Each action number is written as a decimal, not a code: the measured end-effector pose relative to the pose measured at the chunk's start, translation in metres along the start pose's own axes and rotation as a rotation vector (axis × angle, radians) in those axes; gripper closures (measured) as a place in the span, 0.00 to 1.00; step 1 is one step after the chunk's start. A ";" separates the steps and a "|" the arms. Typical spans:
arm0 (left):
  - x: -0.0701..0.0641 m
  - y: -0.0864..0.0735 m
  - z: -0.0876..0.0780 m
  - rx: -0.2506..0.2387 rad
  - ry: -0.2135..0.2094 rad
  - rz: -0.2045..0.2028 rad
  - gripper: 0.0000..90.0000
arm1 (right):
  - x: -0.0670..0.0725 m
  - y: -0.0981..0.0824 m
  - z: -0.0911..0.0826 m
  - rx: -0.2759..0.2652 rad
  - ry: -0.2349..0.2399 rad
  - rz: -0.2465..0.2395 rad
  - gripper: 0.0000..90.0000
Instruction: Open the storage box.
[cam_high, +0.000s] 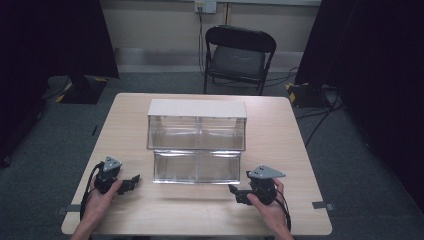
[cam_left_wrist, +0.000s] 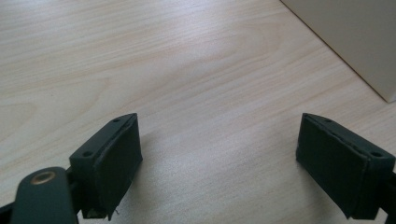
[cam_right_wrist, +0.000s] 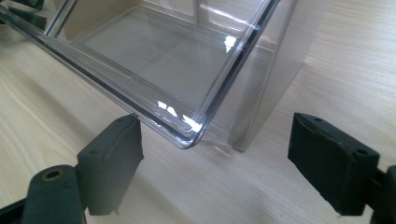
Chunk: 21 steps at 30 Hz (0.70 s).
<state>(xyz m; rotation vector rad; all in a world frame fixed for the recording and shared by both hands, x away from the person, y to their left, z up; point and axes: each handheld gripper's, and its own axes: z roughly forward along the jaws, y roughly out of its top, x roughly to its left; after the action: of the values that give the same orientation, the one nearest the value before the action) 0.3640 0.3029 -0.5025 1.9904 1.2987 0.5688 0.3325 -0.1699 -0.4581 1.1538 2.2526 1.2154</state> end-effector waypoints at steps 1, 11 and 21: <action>0.000 0.000 0.000 0.000 0.000 0.000 0.15 | -0.001 0.000 0.001 -0.002 -0.003 -0.001 0.18; 0.000 0.000 0.000 0.000 0.000 0.000 0.15 | 0.001 0.000 0.001 -0.011 -0.006 -0.008 0.18; 0.000 0.000 0.000 0.000 0.000 0.000 0.15 | 0.001 0.000 0.001 -0.014 -0.001 -0.010 0.20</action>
<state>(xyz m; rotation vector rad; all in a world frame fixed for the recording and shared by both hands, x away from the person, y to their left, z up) 0.3640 0.3028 -0.5025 1.9899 1.2989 0.5688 0.3323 -0.1689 -0.4588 1.1366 2.2436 1.2246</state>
